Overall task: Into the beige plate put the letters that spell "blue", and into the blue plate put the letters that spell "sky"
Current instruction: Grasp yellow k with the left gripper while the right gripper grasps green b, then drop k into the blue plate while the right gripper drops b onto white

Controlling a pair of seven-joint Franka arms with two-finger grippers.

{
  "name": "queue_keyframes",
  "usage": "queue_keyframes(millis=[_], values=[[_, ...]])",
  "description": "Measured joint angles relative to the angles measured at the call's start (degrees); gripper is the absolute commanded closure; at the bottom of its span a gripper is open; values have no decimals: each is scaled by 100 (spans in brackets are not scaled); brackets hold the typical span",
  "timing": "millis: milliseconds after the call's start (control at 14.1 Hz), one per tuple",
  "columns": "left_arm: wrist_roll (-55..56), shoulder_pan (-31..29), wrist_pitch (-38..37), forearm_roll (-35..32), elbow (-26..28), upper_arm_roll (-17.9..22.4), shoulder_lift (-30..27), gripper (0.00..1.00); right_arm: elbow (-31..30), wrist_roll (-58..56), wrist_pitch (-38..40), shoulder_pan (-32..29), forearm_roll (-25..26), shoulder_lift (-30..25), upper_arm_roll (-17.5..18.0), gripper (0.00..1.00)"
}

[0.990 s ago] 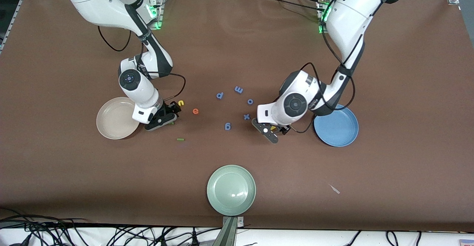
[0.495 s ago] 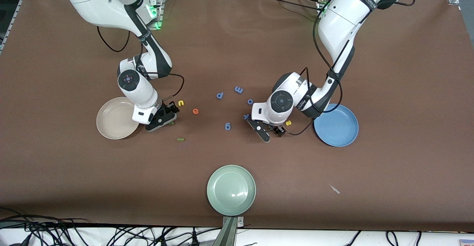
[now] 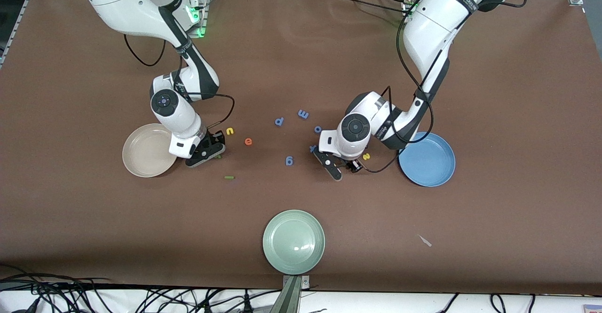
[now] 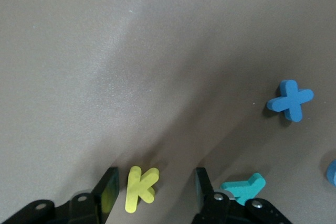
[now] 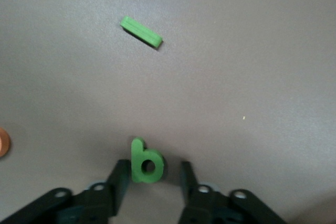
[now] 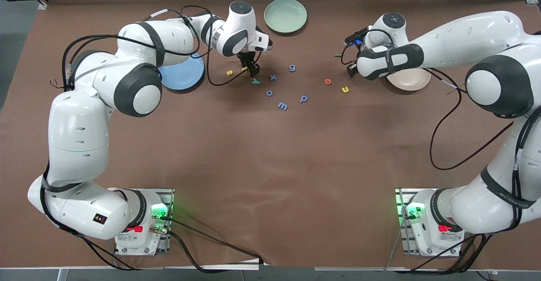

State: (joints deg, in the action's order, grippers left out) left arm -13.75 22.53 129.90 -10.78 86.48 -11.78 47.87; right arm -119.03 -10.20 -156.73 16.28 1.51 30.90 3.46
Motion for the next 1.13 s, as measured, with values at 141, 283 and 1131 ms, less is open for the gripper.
queue_keyframes(millis=[141, 283, 1131], values=[[0, 0, 0, 0, -4, 8, 0, 70, 7, -2, -2, 0, 0, -5, 0, 81], [-18, -3, 2, -50, -44, 46, -2, 100, 11, -2, 0, -1, 0, -12, 1, 88], [-42, -708, -1517, -271, -400, 52, -787, 100, 1043, -42, 2247, -102, -1, -228, -332, 90]])
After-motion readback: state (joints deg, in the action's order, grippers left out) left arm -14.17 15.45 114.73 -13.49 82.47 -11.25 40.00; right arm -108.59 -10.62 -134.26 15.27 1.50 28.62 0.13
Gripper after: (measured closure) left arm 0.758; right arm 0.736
